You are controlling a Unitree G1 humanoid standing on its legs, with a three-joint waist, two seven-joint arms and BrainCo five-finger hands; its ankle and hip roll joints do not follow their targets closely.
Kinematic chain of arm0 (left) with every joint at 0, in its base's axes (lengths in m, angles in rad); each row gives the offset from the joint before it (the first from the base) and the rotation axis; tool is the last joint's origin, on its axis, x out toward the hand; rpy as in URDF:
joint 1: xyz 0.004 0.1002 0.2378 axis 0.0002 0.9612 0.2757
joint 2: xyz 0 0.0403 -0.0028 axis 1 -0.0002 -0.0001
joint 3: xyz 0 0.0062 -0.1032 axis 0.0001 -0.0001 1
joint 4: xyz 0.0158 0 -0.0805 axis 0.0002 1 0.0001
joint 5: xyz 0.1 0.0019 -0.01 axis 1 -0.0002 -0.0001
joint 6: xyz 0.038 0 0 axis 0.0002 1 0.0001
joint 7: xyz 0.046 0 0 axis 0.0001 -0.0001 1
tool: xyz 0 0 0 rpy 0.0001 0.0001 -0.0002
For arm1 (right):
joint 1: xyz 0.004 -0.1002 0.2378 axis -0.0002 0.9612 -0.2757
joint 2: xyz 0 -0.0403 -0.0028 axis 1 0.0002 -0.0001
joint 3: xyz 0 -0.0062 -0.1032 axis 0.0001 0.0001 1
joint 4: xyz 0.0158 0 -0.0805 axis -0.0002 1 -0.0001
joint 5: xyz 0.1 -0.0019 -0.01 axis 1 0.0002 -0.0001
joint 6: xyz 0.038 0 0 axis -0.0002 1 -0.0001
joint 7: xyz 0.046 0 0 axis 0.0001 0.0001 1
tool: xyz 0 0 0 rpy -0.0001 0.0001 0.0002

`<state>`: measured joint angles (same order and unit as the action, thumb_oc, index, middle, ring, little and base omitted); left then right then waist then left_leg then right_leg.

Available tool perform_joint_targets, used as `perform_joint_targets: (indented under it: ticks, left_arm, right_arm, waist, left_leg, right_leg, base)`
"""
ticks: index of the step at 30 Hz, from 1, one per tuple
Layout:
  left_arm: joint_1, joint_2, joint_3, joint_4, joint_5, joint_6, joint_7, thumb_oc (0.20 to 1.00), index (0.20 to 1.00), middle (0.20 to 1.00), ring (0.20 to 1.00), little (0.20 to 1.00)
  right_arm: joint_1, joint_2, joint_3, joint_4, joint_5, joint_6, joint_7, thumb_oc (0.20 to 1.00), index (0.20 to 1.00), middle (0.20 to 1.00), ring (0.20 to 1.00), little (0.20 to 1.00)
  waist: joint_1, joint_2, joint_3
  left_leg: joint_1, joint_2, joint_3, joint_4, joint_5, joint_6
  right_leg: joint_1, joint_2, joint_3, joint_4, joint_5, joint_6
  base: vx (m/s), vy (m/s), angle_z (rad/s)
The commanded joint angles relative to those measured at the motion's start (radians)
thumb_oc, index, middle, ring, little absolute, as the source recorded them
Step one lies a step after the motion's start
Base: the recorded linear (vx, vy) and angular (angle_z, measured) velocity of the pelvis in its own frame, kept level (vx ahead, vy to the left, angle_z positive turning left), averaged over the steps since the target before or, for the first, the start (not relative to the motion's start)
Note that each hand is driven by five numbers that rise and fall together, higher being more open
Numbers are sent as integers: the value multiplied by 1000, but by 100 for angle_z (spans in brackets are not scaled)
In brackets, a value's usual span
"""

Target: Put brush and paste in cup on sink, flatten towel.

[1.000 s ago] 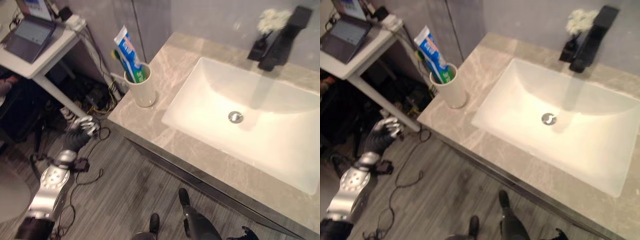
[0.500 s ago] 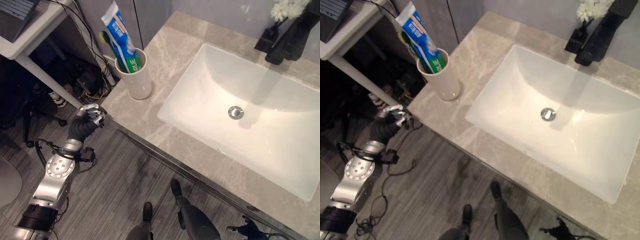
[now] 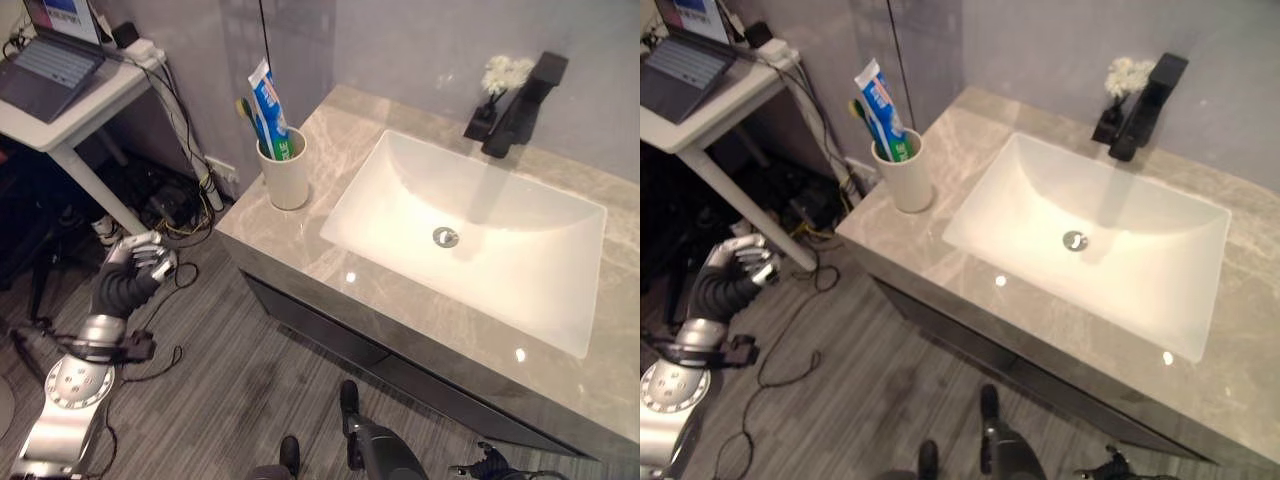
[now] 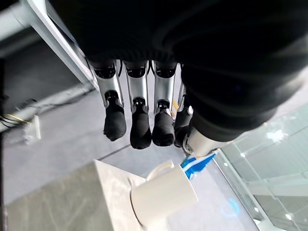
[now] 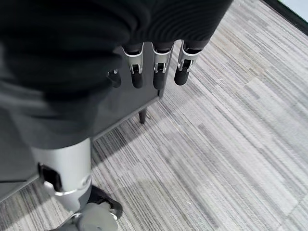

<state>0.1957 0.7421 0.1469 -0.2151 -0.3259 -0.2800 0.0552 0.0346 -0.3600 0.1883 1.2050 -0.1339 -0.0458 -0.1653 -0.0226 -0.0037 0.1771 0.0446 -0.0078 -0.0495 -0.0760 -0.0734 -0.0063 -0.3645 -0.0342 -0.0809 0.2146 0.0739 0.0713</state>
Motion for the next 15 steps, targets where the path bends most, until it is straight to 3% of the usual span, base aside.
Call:
perform_joint_targets:
  ticks: [1, 2, 3, 4, 5, 6, 8, 9, 10, 11, 12, 13, 14, 15]
  left_arm:
    - [-97, 22, 33, -52, -23, -47, -5, 200, 200, 200, 200, 200]
    - [-105, 16, 26, -46, -46, -47, -8, 200, 200, 200, 200, 200]
    - [-104, 4, 21, -39, -82, -45, -17, 200, 200, 200, 200, 200]
    - [-104, 3, 21, -39, -82, -46, -18, 200, 200, 200, 200, 200]
    - [-94, -14, 23, -34, -99, -46, -23, 200, 200, 200, 200, 200]
    - [-94, -14, 23, -34, -99, -45, -23, 200, 200, 200, 200, 200]
    - [-99, -13, 43, -30, -94, -51, -11, 200, 200, 200, 200, 200]
    - [-109, -21, 42, -27, -106, -52, -8, 200, 200, 200, 200, 200]
    - [-109, -21, 41, -26, -107, -52, -9, 200, 200, 200, 200, 200]
    - [-123, -29, 32, -21, -125, -50, -10, 200, 200, 200, 200, 200]
    - [-136, -28, 17, -14, -136, -59, -14, 200, 200, 200, 200, 200]
    - [-141, -45, 12, -9, -145, -64, 1, 200, 200, 200, 200, 200]
    - [-138, -48, 17, -1, -129, -67, 23, 200, 200, 200, 200, 200]
    - [-138, -49, 16, -1, -128, -67, 24, 200, 200, 200, 200, 200]
  right_arm:
    - [7, -29, 29, 0, 18, -18, -8, 1000, 1000, 1000, 1000, 1000]
    - [14, -34, 23, 1, 22, -17, -13, 1000, 1000, 1000, 1000, 1000]
    - [24, -46, 7, 1, 31, -20, -19, 1000, 1000, 1000, 1000, 1000]
    - [24, -47, 7, 1, 31, -20, -19, 1000, 1000, 1000, 1000, 1000]
    - [28, -61, -18, 7, 41, -19, -28, 1000, 1000, 1000, 1000, 1000]
    - [28, -61, -18, 7, 41, -19, -28, 1000, 1000, 1000, 1000, 1000]
    - [8, -79, -34, 7, 62, -20, -41, 1000, 1000, 1000, 1000, 1000]
    - [14, -80, -38, 10, 59, -18, -45, 1000, 1000, 1000, 1000, 1000]
    - [15, -81, -38, 10, 59, -18, -45, 1000, 1000, 1000, 1000, 1000]
    - [24, -79, -49, 17, 64, -14, -48, 1000, 1000, 1000, 1000, 1000]
    - [30, -71, -68, 28, 83, -11, -63, 1000, 1000, 1000, 1000, 1000]
    - [34, -68, -69, 35, 79, -6, -65, 1000, 1000, 1000, 1000, 1000]
    - [38, -70, -66, 41, 72, -2, -62, 1000, 1000, 1000, 1000, 1000]
    - [39, -70, -66, 41, 72, -2, -62, 1000, 1000, 1000, 1000, 1000]
  waist:
    - [-49, 27, -5]
    - [-55, 32, -8]
    - [-62, 48, -7]
    - [-64, 50, -6]
    - [-60, 62, 10]
    - [-62, 62, 9]
    - [-46, 49, 40]
    - [-58, 41, 38]
    - [-54, 43, 38]
    - [-63, 39, 33]
    - [-60, 40, 28]
    - [-56, 54, 17]
    - [-45, 60, 11]
    - [-47, 60, 10]
  left_leg:
    - [20, -51, -6, 73, -57, -1]
    - [19, -47, -3, 89, -64, -11]
    - [0, -33, 5, 168, -30, -45]
    - [-1, -32, 3, 174, -33, -46]
    - [-70, -31, 17, 343, 69, -97]
    - [-79, -31, 14, 354, 66, -98]
    - [-209, -52, 32, 563, 118, -115]
    - [-232, 9, 91, 558, 126, -106]
    - [-233, 12, 94, 562, 122, -106]
    - [-241, 95, 170, 493, 123, -94]
    - [-230, 123, 171, 312, 105, -92]
    - [-224, 122, 118, 141, 144, -108]
    - [-231, 127, 66, 109, 178, -117]
    - [-228, 126, 64, 104, 181, -117]
  right_leg:
    - [-1, 19, 24, -38, 6, 25]
    - [14, 18, 22, -55, -2, 21]
    - [60, 18, 17, -98, -9, 8]
    - [64, 18, 15, -103, -6, 7]
    - [118, 14, 16, -158, -5, -10]
    - [117, 14, 14, -162, -2, -11]
    - [148, -11, 19, -187, -6, -32]
    - [157, -28, 13, -190, -14, -33]
    - [156, -25, 16, -189, -14, -33]
    - [169, -43, 12, -185, -26, -30]
    - [200, -48, 12, -192, -43, -16]
    - [213, -51, 27, -204, -46, 3]
    - [222, -60, 42, -201, -49, 11]
    - [223, -60, 40, -201, -51, 11]
  base:
    - [164, -135, 75]
    - [227, -173, 44]
    - [191, -137, 36]
    - [205, -170, 37]
    - [77, -88, 35]
    - [93, -124, 30]
    - [80, -113, 4]
    - [85, -86, -5]
    - [78, -11, 0]
    - [200, 76, 0]
    - [348, 173, 23]
    - [395, 220, 28]
    - [253, 160, 14]
    - [181, 100, -29]
